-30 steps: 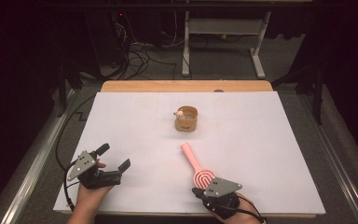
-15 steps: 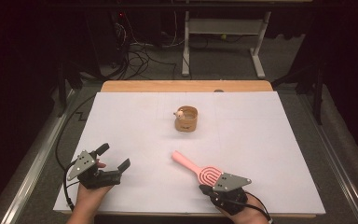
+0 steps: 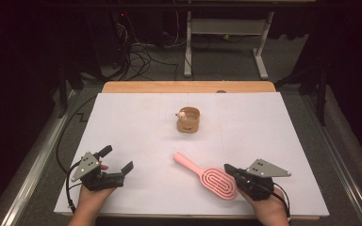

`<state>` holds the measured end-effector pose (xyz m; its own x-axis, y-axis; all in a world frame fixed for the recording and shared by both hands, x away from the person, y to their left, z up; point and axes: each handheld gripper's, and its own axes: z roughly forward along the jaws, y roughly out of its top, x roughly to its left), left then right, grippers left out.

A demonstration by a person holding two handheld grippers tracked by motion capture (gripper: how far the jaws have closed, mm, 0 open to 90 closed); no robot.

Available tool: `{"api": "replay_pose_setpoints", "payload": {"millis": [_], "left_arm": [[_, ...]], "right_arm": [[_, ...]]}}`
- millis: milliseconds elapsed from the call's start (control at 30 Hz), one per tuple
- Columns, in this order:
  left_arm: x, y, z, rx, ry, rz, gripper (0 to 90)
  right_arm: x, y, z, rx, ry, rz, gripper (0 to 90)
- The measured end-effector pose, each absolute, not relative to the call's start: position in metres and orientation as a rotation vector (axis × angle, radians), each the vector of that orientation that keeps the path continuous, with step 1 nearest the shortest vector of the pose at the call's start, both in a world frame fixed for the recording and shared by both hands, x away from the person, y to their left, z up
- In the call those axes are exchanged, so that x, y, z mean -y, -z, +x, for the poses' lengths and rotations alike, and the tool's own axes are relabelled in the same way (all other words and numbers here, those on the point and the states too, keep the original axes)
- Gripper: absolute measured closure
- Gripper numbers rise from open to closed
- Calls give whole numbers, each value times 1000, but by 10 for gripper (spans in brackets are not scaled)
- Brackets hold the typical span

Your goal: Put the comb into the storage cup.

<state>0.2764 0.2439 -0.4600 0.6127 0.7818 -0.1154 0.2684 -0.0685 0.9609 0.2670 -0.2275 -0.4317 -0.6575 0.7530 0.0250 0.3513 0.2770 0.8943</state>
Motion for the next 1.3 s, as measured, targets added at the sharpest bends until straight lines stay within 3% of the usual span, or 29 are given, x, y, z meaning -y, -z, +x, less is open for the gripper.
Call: {"api": "replay_pose_setpoints", "payload": {"millis": [367,533,767,800,900,933,1033,1300], "left_arm": [[-240,462,277,-877,-516,1679,0],[-240,461,277,-874,-515,1678,0],[-241,461,277,-871,-512,1673,0],[-241,461,277,-871,-512,1673,0],[-241,461,277,-871,-512,1673,0],[-240,461,277,-871,-512,1673,0],[-241,461,277,-871,-511,1673,0],[-240,461,277,-872,-506,1679,0]], "right_arm": [[271,442,284,-1945,-1303,1162,900],[274,443,285,-1920,-1307,1173,844],[275,446,289,-1940,-1329,1206,627],[275,446,289,-1940,-1329,1206,627],[275,448,291,-1959,-1345,1210,502],[275,448,291,-1959,-1345,1210,502],[276,450,293,-1975,-1371,1213,367],[273,451,294,-1980,-1363,1197,181]]}}
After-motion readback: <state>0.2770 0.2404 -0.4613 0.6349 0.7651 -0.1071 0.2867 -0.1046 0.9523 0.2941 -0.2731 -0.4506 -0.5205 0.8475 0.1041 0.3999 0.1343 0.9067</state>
